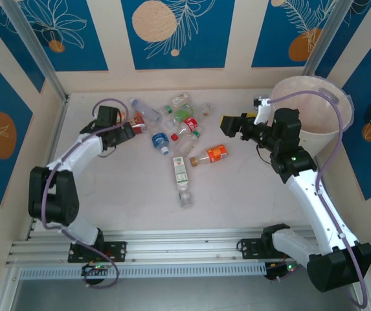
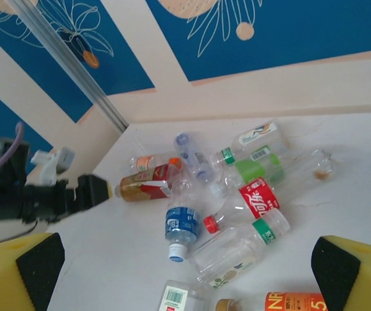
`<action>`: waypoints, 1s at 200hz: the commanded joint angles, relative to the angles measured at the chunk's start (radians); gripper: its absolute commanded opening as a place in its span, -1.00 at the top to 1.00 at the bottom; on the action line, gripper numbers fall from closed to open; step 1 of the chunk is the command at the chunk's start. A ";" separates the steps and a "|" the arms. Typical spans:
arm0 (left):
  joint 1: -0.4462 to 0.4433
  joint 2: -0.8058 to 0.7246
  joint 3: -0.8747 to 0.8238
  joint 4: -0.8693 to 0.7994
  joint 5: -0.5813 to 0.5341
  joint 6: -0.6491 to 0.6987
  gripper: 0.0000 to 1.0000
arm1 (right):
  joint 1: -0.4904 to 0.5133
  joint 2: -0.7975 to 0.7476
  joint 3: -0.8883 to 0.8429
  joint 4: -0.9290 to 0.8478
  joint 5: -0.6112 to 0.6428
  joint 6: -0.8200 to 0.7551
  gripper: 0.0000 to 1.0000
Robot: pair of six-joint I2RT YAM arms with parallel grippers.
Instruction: Put the plastic bottles in the bin
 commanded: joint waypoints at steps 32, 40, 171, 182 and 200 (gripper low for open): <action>0.036 0.188 0.268 -0.122 0.148 0.753 -1.00 | 0.008 -0.027 0.007 0.003 0.086 -0.046 -1.00; 0.036 0.203 0.287 -0.122 0.142 0.802 -1.00 | 0.007 -0.030 0.007 -0.003 0.098 -0.051 -1.00; 0.028 0.440 0.437 -0.249 0.185 1.010 -0.79 | 0.000 -0.026 0.017 -0.072 0.177 -0.042 -1.00; 0.027 0.418 0.411 -0.260 0.228 0.998 -0.79 | -0.003 -0.025 0.014 -0.069 0.178 -0.043 -1.00; 0.019 0.378 0.378 -0.281 0.325 0.973 -0.79 | -0.003 -0.021 0.012 -0.066 0.177 -0.041 -1.00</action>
